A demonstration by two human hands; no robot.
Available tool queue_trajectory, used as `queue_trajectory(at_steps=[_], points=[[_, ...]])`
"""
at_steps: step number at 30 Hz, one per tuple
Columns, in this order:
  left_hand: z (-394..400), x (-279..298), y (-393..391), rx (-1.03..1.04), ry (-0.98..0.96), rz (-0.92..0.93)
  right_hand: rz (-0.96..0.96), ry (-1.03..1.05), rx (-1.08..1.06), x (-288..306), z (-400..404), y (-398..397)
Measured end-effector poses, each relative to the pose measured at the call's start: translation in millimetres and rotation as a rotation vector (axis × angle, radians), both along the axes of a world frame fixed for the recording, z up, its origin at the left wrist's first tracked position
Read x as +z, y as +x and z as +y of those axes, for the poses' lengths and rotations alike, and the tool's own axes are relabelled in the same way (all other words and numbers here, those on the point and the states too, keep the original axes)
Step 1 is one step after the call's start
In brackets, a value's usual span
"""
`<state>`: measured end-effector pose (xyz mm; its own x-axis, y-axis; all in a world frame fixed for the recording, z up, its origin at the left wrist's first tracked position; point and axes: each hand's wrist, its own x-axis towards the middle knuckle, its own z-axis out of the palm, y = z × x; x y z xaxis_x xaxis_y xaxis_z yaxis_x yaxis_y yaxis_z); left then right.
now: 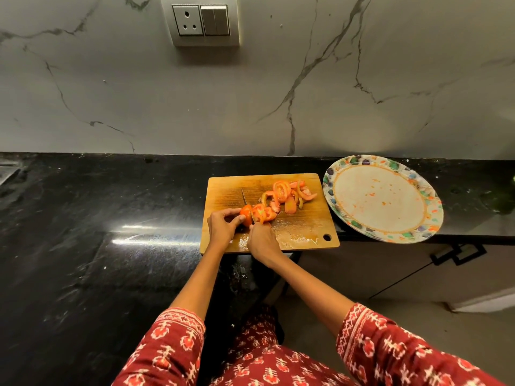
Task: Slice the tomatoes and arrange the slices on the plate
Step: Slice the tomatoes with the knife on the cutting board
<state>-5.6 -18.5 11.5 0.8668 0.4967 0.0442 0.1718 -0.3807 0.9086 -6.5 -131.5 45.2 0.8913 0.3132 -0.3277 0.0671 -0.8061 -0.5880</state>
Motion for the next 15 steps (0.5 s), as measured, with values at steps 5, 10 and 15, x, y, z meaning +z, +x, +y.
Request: queue_trajectory(at_steps=[5,10,15], points=[[1.1,-1.7,0.4,-0.007,-0.005,0.001,-0.001,0.018,0.014,-2.3,-4.7,-4.1],[1.6,-1.5,-0.7,-0.006,-0.012,-0.005,0.01,0.02,0.007,-4.7,-6.0,-6.4],[2.2,-0.6,-0.4,-0.006,-0.026,0.003,0.049,0.004,-0.004,0.1,2.0,0.3]])
